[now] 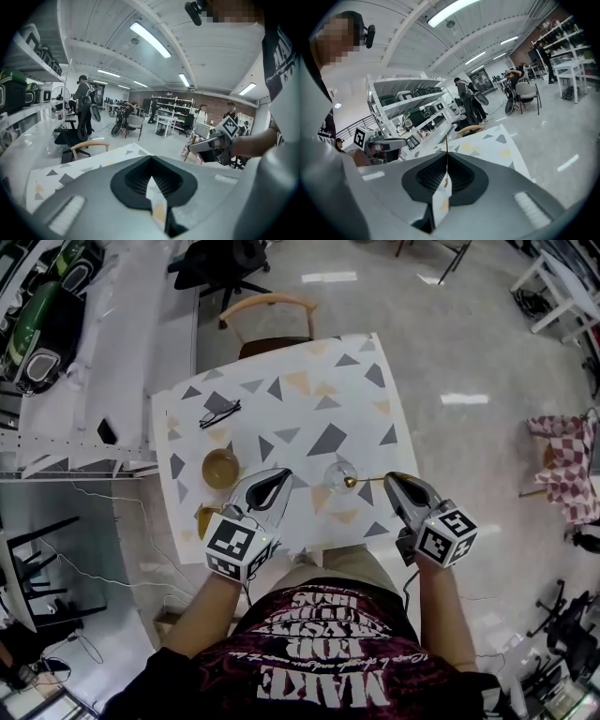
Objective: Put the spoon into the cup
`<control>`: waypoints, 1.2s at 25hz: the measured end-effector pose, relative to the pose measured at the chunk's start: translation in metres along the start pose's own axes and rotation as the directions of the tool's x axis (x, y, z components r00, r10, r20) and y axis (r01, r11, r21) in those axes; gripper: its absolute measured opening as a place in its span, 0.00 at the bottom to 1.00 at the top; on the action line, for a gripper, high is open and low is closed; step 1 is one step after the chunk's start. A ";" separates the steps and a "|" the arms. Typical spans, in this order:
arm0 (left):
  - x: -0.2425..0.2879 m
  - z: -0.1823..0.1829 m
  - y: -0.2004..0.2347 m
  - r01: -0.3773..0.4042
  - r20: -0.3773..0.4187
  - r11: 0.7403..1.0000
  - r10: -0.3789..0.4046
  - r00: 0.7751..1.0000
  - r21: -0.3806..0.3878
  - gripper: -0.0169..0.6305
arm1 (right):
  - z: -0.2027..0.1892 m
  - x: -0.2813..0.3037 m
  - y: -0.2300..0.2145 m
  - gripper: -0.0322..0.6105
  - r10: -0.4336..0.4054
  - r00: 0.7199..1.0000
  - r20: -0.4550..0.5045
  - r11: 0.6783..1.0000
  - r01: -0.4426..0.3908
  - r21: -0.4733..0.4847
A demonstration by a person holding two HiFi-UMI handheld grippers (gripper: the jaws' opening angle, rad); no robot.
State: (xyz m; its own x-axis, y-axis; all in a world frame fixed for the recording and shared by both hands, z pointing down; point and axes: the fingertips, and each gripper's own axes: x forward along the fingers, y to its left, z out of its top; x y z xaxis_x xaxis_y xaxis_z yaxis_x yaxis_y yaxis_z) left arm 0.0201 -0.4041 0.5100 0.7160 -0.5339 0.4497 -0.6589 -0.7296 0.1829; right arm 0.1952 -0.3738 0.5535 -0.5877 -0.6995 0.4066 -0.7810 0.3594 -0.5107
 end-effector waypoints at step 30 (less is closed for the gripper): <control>0.018 -0.075 0.010 -0.033 -0.178 0.999 0.027 0.984 -0.032 0.03 | -0.096 0.098 -0.047 0.13 -0.098 0.959 -0.265 0.978 0.043 -0.206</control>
State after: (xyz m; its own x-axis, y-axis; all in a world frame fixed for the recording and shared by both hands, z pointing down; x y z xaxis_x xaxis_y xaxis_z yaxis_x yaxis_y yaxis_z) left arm 0.0088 -0.3890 0.5855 0.6458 -0.4688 0.6027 -0.6891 -0.6978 0.1955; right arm 0.1537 -0.3999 0.6901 -0.5430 -0.5428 0.6407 -0.8325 0.4480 -0.3260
